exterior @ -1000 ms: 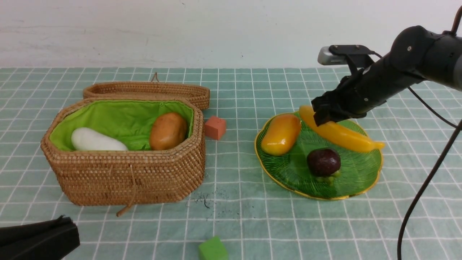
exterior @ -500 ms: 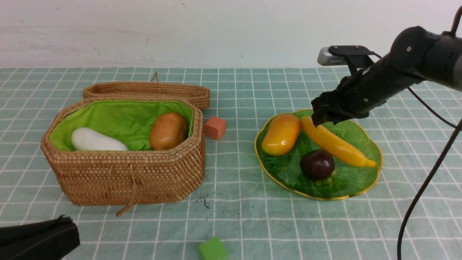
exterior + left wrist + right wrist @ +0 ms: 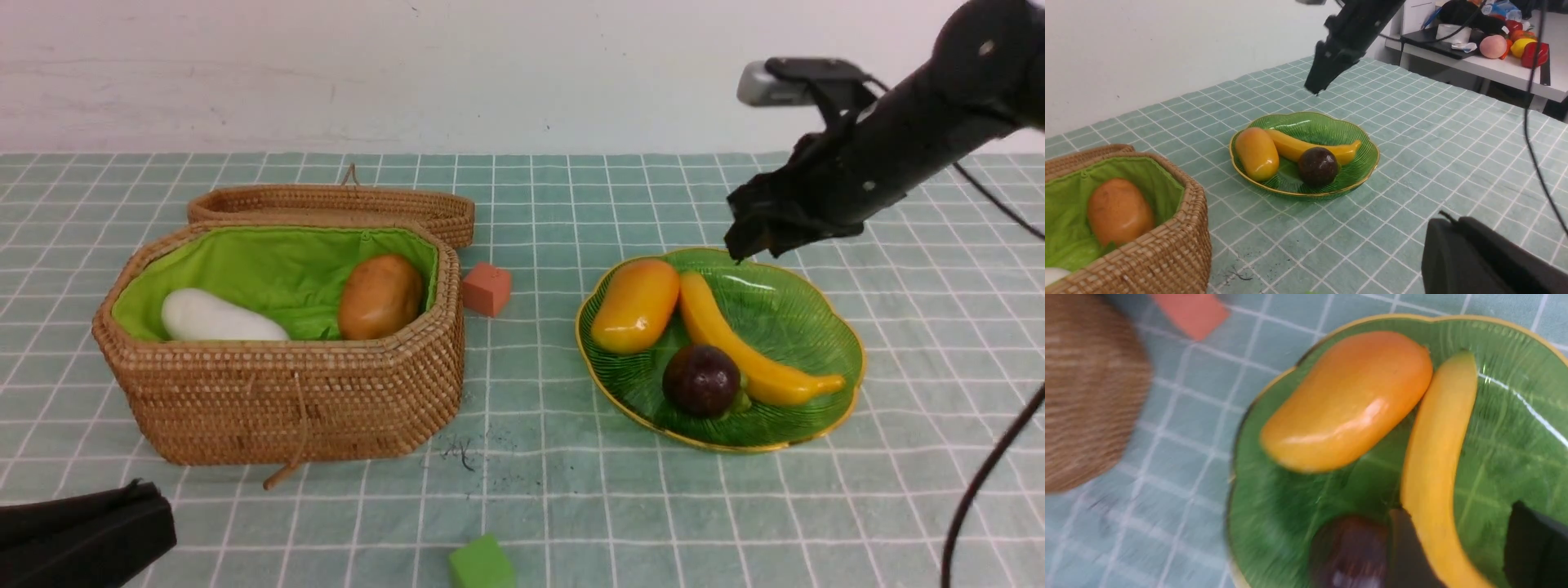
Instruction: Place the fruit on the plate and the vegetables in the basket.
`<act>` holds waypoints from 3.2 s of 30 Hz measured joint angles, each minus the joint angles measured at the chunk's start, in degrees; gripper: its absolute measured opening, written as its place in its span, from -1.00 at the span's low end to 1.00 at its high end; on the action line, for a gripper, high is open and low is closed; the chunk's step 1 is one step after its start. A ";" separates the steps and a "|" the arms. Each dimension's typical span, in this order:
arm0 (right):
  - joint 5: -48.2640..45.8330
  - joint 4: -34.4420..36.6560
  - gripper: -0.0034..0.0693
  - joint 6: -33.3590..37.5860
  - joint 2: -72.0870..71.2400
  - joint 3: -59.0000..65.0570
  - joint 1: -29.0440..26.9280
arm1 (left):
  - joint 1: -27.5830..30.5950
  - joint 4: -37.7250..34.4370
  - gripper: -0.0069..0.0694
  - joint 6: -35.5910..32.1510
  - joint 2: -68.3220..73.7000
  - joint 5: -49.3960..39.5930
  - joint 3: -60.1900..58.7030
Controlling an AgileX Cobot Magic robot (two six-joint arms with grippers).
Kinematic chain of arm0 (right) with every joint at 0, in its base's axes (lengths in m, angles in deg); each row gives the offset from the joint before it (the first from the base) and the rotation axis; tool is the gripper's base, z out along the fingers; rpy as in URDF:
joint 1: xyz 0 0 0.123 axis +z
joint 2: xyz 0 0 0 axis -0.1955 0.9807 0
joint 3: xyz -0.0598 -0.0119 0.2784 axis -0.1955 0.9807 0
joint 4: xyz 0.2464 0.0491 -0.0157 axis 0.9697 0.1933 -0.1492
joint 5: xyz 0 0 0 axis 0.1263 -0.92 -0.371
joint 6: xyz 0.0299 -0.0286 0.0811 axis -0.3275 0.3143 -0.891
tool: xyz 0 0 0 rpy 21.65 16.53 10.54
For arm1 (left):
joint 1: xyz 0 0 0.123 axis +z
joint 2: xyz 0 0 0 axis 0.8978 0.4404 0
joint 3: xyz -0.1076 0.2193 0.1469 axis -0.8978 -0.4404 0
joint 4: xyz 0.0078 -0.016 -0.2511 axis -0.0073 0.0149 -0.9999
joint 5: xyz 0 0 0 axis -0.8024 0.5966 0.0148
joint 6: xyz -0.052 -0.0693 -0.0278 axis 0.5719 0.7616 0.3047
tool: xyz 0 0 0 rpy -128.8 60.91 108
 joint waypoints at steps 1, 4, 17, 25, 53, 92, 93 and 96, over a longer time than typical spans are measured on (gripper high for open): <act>-2.83 -0.51 -0.24 -0.65 -2.32 0.00 0.00 | 0.00 0.76 -0.81 0.00 0.00 0.07 0.00; -8.39 -2.90 -0.60 -2.56 -10.01 2.01 0.00 | 0.00 2.16 -0.83 1.52 -0.69 0.05 0.00; -7.26 -6.06 -0.93 -13.57 -62.29 40.99 0.00 | 0.00 2.84 -0.85 6.01 -18.86 3.50 -12.07; -6.77 -7.62 -0.92 -20.69 -83.82 54.65 0.00 | 0.00 2.84 -0.85 6.01 -18.98 5.39 -14.63; 27.41 -10.64 -0.95 -18.16 -91.69 77.82 -4.00 | 0.00 2.80 -0.85 6.13 -18.98 5.41 -14.68; 33.93 -18.71 -0.92 -17.14 -105.08 96.37 -6.23 | 0.00 2.78 -0.76 6.13 -18.98 5.68 -14.80; 33.93 -18.71 -0.92 -17.14 -105.08 96.37 -6.23 | 0.00 2.78 -0.76 6.13 -18.98 5.66 -14.86; 33.93 -18.71 -0.92 -17.10 -105.08 96.37 -6.23 | 0.73 2.46 -0.75 6.13 -18.98 7.00 -15.84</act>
